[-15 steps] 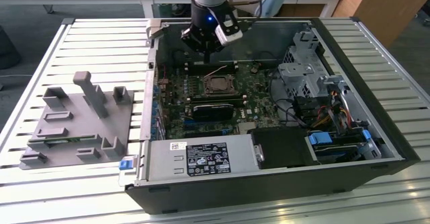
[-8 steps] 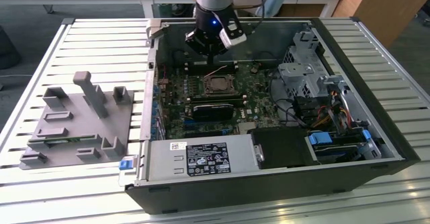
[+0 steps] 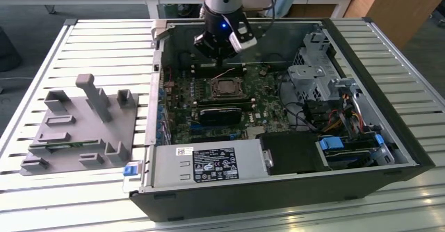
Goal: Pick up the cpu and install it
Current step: 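Install the first cpu locking lever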
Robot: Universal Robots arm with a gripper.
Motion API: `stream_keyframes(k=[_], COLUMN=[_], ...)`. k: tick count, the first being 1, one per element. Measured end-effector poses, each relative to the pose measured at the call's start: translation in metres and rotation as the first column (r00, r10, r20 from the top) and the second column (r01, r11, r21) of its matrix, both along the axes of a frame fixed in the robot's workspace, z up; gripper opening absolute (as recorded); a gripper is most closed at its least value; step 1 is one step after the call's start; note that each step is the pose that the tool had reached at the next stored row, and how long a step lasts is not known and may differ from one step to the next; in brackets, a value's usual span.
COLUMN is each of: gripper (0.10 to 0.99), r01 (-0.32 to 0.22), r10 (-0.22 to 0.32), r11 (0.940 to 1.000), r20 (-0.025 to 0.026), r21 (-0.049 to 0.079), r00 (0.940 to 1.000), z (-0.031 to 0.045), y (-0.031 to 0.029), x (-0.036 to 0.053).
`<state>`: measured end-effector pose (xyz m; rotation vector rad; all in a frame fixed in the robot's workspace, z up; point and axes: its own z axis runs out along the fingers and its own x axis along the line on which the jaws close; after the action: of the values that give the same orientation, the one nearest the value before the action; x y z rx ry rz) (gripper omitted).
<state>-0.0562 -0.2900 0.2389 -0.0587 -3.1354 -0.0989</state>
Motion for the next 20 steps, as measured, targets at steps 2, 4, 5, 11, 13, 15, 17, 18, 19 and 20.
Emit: stream_keyframes(k=[2,4,5,11,13,15,17,18,19,20], gripper=[0.106,0.106,0.106,0.106,0.106,0.106,0.106,0.106,0.106,0.106], r01=[0.000,0.000,0.000,-0.060,-0.070,-0.071,-0.071,-0.071,-0.071,-0.071], r10=[0.000,0.000,0.000,0.060,0.070,0.071,0.071,0.071,0.071,0.071], r11=[1.0000,1.0000,1.0000,0.9982,0.9975,0.9975,0.9975,0.9975,0.9975,0.9975], r20=[0.0000,0.0000,0.0000,0.0000,-0.0001,-0.0002,0.0000,0.0000,0.0000,0.0000], r21=[0.000,0.000,0.000,0.000,0.000,0.000,0.000,0.000,0.000,0.000], r00=[1.0000,1.0000,1.0000,0.9982,0.9975,0.9975,0.9975,0.9975,0.9975,0.9975], z=[-0.0006,-0.0013,-0.0017,-0.0052,-0.0066,-0.0077,-0.0094,-0.0105,-0.0115,-0.0126], y=[0.0000,0.0000,0.0000,0.0000,0.0001,0.0006,0.0013,0.0017,0.0022,0.0028], x=[0.0005,0.0009,0.0010,0.0018,0.0035,0.0065,0.0097,0.0108,0.0116,0.0124])
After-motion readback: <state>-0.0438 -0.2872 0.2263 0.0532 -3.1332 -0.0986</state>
